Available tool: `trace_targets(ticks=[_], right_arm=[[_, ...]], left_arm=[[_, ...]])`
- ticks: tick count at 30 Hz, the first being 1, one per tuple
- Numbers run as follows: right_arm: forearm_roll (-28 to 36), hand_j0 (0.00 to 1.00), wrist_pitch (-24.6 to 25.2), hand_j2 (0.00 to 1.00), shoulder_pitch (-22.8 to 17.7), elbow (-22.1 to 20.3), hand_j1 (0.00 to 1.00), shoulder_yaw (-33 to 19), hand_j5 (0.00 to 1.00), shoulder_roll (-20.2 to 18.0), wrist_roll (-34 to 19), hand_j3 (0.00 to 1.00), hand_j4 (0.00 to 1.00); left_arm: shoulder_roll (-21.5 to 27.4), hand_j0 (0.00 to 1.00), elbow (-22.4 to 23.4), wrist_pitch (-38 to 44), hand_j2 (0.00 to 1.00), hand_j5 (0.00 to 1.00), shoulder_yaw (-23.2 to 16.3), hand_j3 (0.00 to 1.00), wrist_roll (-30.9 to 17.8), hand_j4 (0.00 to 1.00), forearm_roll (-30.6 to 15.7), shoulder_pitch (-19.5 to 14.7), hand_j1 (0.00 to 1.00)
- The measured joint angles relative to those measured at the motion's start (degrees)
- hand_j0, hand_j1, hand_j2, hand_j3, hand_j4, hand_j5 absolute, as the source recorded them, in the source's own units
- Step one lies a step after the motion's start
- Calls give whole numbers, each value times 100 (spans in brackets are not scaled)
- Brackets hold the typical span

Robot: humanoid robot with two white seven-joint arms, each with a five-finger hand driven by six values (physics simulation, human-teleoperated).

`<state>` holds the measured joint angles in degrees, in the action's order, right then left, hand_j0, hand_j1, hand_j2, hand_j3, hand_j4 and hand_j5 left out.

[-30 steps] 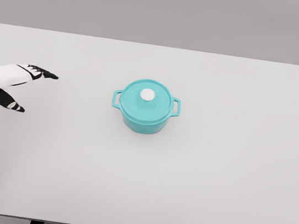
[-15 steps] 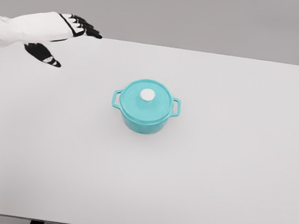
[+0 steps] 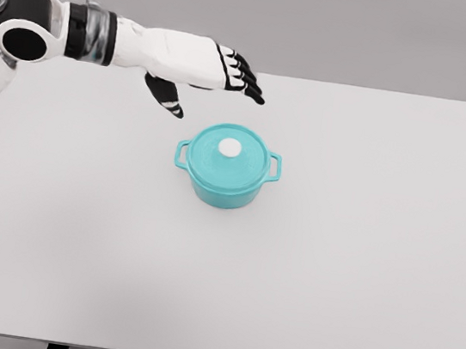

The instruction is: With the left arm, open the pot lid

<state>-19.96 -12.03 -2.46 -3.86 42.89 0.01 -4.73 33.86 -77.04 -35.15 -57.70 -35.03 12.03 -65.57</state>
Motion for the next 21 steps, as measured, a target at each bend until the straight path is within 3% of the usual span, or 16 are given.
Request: trace_targets(ticks=[8, 15, 19, 21], right_arm=[[0, 100, 0, 100, 0, 0, 100, 0, 100, 0, 0, 100, 100], [0, 100, 0, 100, 0, 0, 100, 0, 100, 0, 0, 100, 100], [0, 100, 1, 100, 0, 0, 100, 0, 100, 0, 0, 100, 100], [0, 100, 1, 100, 0, 0, 100, 0, 100, 0, 0, 100, 100]], left_arm=[[-206, 100, 162, -3, 100, 100, -222, 100, -1, 100, 367, 202, 100], [-506, 98, 172, 0, 98, 98, -336, 98, 0, 98, 614, 167, 98], [-558, 85, 166, 0, 85, 85, -358, 85, 0, 85, 684, 167, 85], [-570, 84, 164, 0, 84, 84, -378, 84, 0, 84, 740, 193, 84]])
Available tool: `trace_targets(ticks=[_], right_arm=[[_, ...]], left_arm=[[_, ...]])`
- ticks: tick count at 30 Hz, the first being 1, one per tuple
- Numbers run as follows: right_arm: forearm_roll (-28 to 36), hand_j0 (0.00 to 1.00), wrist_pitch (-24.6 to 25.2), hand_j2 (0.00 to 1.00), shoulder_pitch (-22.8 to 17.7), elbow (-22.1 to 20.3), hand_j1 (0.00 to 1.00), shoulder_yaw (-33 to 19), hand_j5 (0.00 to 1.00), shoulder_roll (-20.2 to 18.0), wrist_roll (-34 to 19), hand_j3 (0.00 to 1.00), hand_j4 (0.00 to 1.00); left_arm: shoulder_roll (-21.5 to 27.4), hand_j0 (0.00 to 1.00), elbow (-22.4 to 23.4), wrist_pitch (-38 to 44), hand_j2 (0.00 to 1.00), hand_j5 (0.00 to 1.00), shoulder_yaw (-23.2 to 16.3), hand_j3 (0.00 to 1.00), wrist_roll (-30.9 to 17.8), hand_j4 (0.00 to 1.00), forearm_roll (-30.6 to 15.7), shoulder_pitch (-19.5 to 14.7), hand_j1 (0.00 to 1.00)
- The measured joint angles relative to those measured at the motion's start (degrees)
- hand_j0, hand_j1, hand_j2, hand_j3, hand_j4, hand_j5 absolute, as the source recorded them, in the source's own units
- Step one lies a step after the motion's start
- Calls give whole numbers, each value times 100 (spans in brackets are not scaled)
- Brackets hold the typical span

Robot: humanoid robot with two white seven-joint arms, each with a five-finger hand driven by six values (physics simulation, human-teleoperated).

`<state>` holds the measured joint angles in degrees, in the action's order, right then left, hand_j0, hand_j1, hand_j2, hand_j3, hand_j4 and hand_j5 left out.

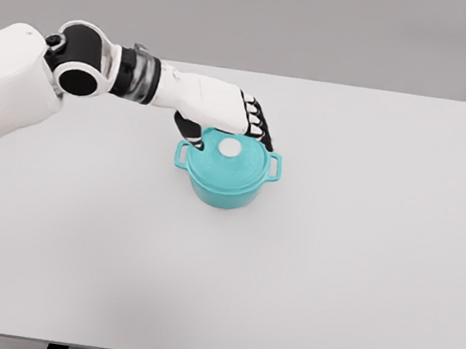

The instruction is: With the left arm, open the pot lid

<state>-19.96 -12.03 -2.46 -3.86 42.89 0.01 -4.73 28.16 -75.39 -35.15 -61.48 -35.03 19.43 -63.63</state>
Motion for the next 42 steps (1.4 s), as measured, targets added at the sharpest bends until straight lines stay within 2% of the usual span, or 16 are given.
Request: trace_targets(ticks=[11, 21, 35, 42], right_arm=[[0, 100, 0, 100, 0, 0, 100, 0, 100, 0, 0, 100, 100], [0, 100, 0, 100, 0, 0, 100, 0, 100, 0, 0, 100, 100], [0, 100, 0, 100, 0, 0, 100, 0, 100, 0, 0, 100, 100], [0, 100, -1, 100, 0, 0, 100, 0, 100, 0, 0, 100, 100]], left_arm=[[-45, 83, 4, 0, 83, 83, -160, 83, 0, 83, 105, 18, 83], [-66, 73, 9, 0, 73, 73, -178, 73, 0, 73, 219, 18, 73], [-67, 73, 17, 0, 73, 73, -188, 73, 0, 73, 392, 44, 73], [-67, 61, 16, 1, 61, 61, -190, 61, 1, 61, 469, 53, 61]])
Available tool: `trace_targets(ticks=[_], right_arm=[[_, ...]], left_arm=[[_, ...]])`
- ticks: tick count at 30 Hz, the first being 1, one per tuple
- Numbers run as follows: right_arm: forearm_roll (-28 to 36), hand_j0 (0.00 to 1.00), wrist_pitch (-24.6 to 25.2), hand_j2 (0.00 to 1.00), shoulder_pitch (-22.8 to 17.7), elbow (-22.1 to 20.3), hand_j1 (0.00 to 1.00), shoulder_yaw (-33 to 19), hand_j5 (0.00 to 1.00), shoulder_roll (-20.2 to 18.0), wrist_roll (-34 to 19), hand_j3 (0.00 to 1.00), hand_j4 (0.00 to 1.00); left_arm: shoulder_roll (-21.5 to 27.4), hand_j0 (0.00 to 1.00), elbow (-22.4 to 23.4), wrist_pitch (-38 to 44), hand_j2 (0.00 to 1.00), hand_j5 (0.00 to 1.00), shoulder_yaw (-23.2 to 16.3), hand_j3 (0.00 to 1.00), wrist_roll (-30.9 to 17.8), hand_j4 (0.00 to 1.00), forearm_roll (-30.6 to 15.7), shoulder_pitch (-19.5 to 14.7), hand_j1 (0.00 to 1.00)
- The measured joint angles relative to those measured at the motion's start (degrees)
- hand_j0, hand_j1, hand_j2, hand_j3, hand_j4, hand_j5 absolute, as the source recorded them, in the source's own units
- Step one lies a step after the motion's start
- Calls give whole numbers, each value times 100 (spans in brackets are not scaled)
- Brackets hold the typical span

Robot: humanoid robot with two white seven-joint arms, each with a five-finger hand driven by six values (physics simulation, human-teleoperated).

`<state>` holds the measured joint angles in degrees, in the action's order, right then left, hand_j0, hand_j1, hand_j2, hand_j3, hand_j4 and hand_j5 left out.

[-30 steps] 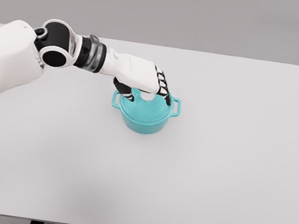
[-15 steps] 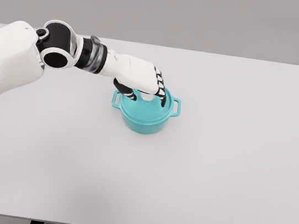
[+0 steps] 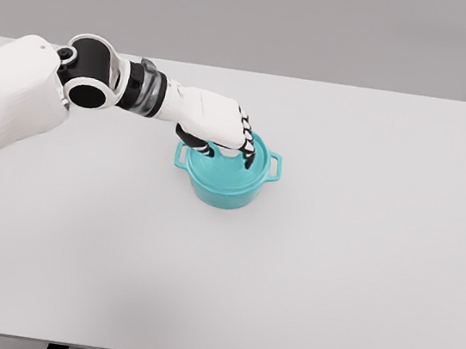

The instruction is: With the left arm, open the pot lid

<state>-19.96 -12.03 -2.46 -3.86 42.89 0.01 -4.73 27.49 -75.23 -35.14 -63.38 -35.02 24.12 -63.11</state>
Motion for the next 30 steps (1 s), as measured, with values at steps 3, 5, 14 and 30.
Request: trace_targets(ticks=[3, 5, 14, 30], right_arm=[[0, 100, 1, 100, 0, 0, 100, 0, 100, 0, 0, 100, 100], [0, 100, 0, 100, 0, 0, 100, 0, 100, 0, 0, 100, 100], [0, 100, 0, 100, 0, 0, 100, 0, 100, 0, 0, 100, 100], [0, 100, 0, 100, 0, 0, 100, 0, 100, 0, 0, 100, 100]], left_arm=[[0, 57, 0, 2, 57, 57, 1, 57, 1, 57, 26, 0, 57], [2, 54, 0, 2, 54, 54, 1, 54, 1, 54, 34, 0, 54], [45, 44, -4, 2, 44, 44, 2, 44, 0, 44, 30, 0, 44], [1213, 43, -33, 0, 43, 43, 102, 43, -1, 43, 30, -79, 43]])
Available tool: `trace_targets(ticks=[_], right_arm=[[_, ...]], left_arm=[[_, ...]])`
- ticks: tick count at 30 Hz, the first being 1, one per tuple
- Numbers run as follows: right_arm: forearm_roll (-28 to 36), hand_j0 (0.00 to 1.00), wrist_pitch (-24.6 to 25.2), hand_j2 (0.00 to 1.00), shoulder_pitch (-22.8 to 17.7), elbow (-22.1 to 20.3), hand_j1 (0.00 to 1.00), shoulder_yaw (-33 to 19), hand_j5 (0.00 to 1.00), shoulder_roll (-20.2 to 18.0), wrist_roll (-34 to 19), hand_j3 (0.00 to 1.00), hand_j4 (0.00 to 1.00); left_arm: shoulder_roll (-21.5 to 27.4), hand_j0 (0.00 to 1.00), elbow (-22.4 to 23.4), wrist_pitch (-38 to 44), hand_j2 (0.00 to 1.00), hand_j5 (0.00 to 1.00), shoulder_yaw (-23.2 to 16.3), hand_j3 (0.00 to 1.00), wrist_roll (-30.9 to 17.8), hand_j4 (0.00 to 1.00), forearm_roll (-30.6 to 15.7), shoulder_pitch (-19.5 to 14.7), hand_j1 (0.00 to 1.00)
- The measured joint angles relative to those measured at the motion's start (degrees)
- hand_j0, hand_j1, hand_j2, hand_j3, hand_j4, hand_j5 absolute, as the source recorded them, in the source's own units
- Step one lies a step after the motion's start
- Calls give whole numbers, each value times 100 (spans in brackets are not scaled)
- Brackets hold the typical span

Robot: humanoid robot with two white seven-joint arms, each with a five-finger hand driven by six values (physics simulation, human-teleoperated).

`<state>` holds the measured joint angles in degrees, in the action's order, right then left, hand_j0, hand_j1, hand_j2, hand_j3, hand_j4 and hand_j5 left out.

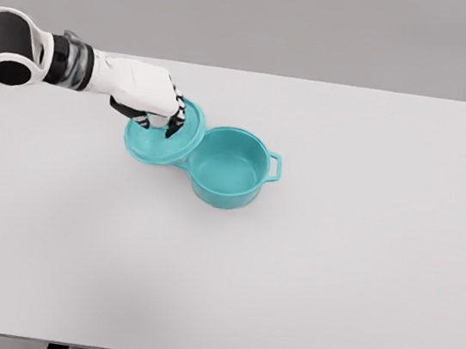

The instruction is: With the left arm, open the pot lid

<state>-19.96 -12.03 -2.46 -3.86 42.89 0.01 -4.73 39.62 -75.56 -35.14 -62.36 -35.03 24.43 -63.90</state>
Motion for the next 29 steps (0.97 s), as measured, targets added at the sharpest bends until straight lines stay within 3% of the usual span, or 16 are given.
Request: trace_targets(ticks=[8, 10, 12, 14, 20, 25, 29], right_arm=[[0, 100, 0, 100, 0, 0, 100, 0, 100, 0, 0, 100, 100], [0, 100, 0, 100, 0, 0, 100, 0, 100, 0, 0, 100, 100], [0, 100, 0, 100, 0, 0, 100, 0, 100, 0, 0, 100, 100], [0, 100, 0, 100, 0, 0, 100, 0, 100, 0, 0, 100, 100], [0, 100, 0, 100, 0, 0, 100, 0, 100, 0, 0, 100, 100], [0, 100, 0, 100, 0, 0, 100, 0, 100, 0, 0, 100, 100], [0, 100, 0, 100, 0, 0, 100, 0, 100, 0, 0, 100, 100]], left_arm=[[587, 47, 100, -1, 47, 47, -2, 47, -1, 47, 165, 158, 47], [616, 78, 156, -1, 78, 78, -1, 78, -1, 78, 194, 167, 78], [618, 94, 247, 0, 94, 94, -4, 94, 0, 94, 196, 167, 94], [608, 100, 326, 1, 100, 100, -12, 100, 1, 100, 200, 167, 100], [616, 100, 589, 4, 100, 100, -3, 100, 1, 100, 48, 167, 100], [673, 100, 1983, 2, 100, 100, 81, 100, 1, 100, -797, 202, 100], [685, 100, 2533, 0, 100, 100, 165, 100, 1, 100, -977, 202, 100]])
